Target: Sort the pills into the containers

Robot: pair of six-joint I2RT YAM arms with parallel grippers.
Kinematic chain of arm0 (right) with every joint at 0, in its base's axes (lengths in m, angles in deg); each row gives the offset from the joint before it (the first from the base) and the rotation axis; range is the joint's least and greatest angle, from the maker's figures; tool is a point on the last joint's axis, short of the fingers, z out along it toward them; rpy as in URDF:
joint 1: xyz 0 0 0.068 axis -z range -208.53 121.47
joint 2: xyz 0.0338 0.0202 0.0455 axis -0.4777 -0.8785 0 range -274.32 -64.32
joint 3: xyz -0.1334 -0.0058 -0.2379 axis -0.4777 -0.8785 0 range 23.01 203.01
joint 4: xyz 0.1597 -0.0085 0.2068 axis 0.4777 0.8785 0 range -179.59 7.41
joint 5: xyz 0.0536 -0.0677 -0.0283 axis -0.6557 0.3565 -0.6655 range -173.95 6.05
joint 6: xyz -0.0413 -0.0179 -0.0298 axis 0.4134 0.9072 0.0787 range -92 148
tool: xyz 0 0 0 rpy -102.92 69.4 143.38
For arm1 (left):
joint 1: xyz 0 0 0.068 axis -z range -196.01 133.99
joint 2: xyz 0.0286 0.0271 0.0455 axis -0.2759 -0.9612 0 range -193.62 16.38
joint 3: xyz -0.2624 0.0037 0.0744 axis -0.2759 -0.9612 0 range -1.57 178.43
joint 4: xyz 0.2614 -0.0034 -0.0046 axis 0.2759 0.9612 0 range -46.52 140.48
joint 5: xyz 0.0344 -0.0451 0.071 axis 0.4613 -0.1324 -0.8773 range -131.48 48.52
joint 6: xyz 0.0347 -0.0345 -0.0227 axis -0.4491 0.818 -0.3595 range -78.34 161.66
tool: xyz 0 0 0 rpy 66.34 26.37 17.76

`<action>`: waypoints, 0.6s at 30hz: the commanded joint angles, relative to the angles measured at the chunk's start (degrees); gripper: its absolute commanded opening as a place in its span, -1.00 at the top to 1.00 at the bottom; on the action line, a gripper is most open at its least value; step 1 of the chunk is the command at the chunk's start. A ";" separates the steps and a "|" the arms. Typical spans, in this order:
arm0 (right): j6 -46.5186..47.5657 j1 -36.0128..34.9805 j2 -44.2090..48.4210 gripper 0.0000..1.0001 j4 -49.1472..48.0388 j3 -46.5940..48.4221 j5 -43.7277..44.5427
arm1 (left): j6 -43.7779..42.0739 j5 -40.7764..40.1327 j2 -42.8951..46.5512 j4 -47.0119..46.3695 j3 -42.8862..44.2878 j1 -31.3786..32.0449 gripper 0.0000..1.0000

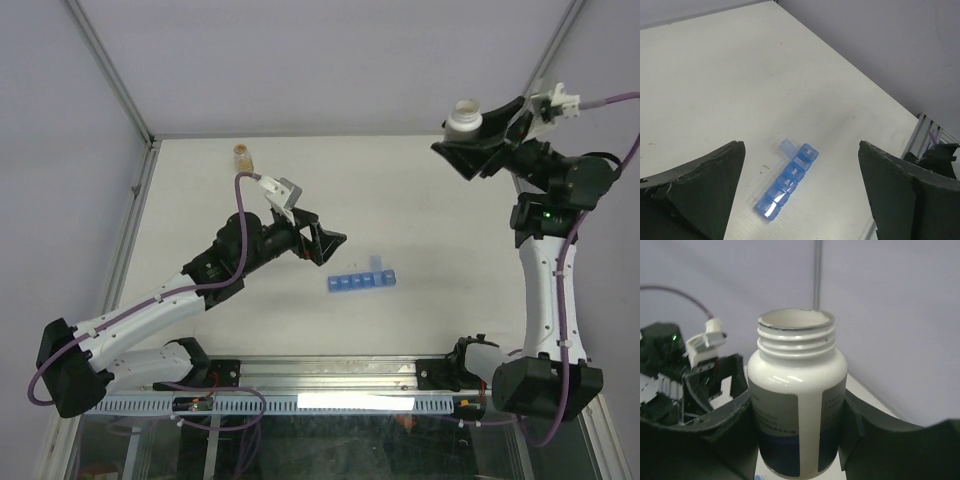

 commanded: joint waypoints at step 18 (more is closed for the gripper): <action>88.61 -4.68 7.74 1.00 87.77 -6.42 -1.03 | -9.67 -12.17 5.77 -17.99 -19.90 -1.08 -0.98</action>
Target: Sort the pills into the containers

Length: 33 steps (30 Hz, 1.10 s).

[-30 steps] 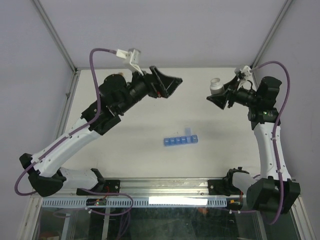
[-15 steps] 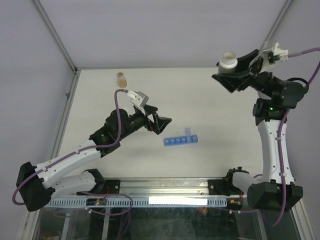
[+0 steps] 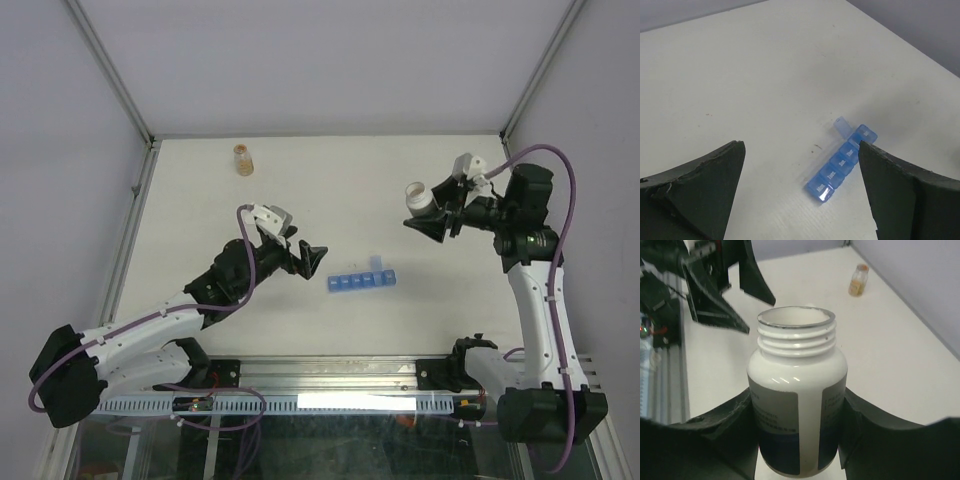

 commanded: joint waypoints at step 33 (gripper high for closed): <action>52.51 -13.40 -18.62 1.00 23.42 -14.64 35.25 | -0.11 -4.66 12.58 -23.96 -20.55 -0.68 -0.98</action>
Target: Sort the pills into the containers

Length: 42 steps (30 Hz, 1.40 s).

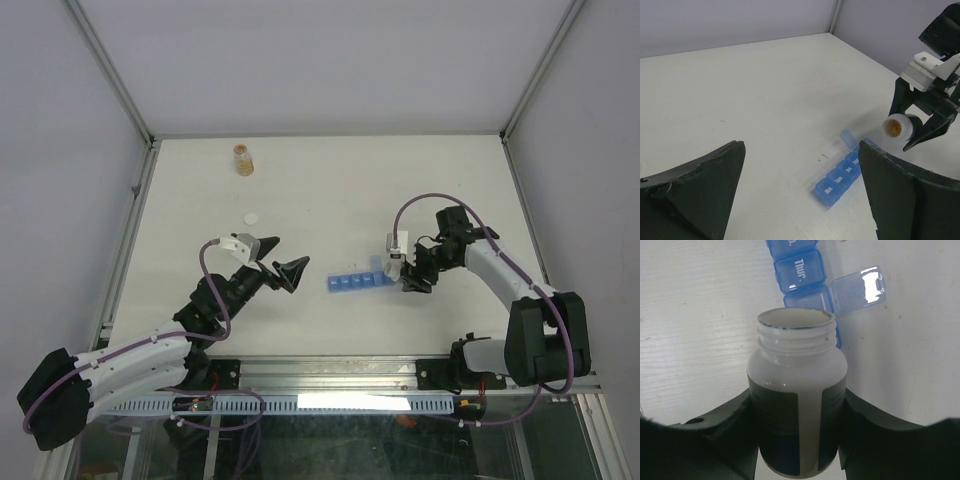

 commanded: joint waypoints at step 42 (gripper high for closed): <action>-4.73 -8.60 -8.24 1.00 -0.22 7.12 16.86 | -0.75 0.76 1.55 -3.76 -0.95 -0.38 -0.98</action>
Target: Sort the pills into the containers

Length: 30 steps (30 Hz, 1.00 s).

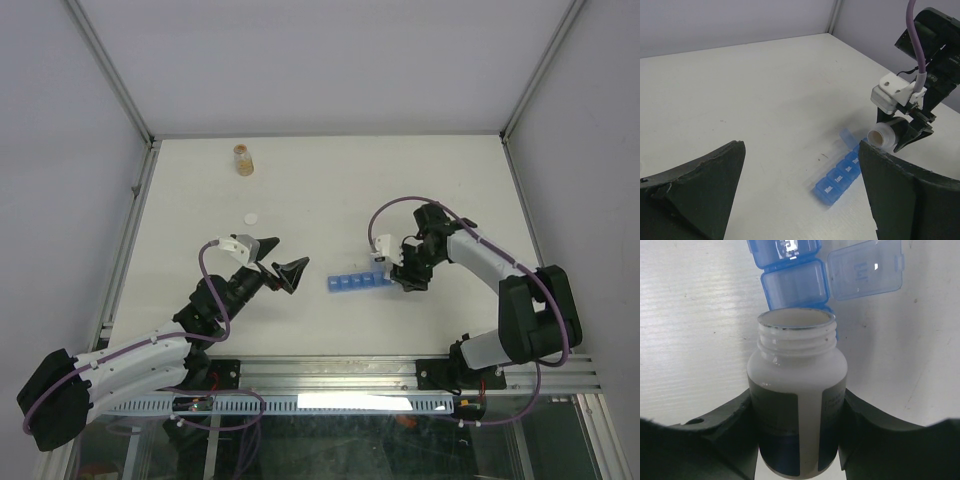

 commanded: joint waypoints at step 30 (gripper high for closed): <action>-3.93 -4.41 -3.08 1.00 2.98 5.59 8.29 | -0.70 0.50 1.47 -3.10 -0.46 -0.38 -0.98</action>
